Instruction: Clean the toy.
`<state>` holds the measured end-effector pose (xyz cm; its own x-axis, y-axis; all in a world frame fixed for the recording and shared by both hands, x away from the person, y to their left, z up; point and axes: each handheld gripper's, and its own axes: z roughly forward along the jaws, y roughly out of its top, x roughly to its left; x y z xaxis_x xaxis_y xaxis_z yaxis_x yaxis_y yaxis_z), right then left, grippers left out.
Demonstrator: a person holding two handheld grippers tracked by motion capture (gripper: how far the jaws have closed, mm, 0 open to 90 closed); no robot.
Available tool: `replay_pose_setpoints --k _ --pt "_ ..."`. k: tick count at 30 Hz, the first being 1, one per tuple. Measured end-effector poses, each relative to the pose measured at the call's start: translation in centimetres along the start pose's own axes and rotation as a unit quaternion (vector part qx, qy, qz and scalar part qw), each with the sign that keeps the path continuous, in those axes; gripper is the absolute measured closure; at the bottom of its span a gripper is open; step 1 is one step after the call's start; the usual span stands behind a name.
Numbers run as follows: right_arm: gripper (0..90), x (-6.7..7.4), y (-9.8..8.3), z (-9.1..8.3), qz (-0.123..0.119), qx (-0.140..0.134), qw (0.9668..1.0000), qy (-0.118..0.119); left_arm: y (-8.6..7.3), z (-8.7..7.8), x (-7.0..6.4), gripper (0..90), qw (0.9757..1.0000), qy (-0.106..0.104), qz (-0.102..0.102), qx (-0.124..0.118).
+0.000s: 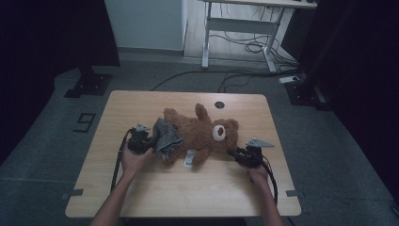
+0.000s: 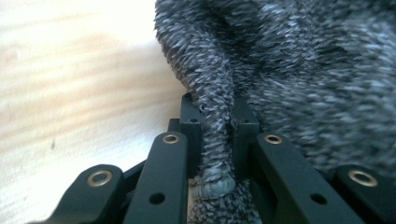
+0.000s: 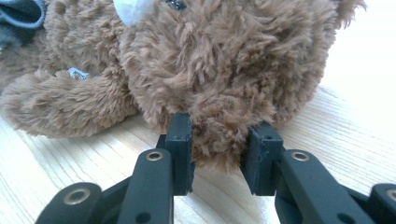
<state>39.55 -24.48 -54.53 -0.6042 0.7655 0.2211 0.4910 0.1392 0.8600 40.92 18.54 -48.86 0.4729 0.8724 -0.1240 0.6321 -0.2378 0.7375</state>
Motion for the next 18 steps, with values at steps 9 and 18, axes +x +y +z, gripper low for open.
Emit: replay_pose_setpoints --k 9,18 --pt "67.0 0.2 0.1 0.0 -0.007 0.001 1.0 -0.007 3.5 -2.0 -5.0 79.2 0.9958 -0.061 0.051 -0.046" --pt "67.1 0.3 0.1 0.0 -0.009 0.001 0.9999 -0.008 6.8 -0.6 -10.6 79.0 0.9898 -0.085 0.101 -0.053"
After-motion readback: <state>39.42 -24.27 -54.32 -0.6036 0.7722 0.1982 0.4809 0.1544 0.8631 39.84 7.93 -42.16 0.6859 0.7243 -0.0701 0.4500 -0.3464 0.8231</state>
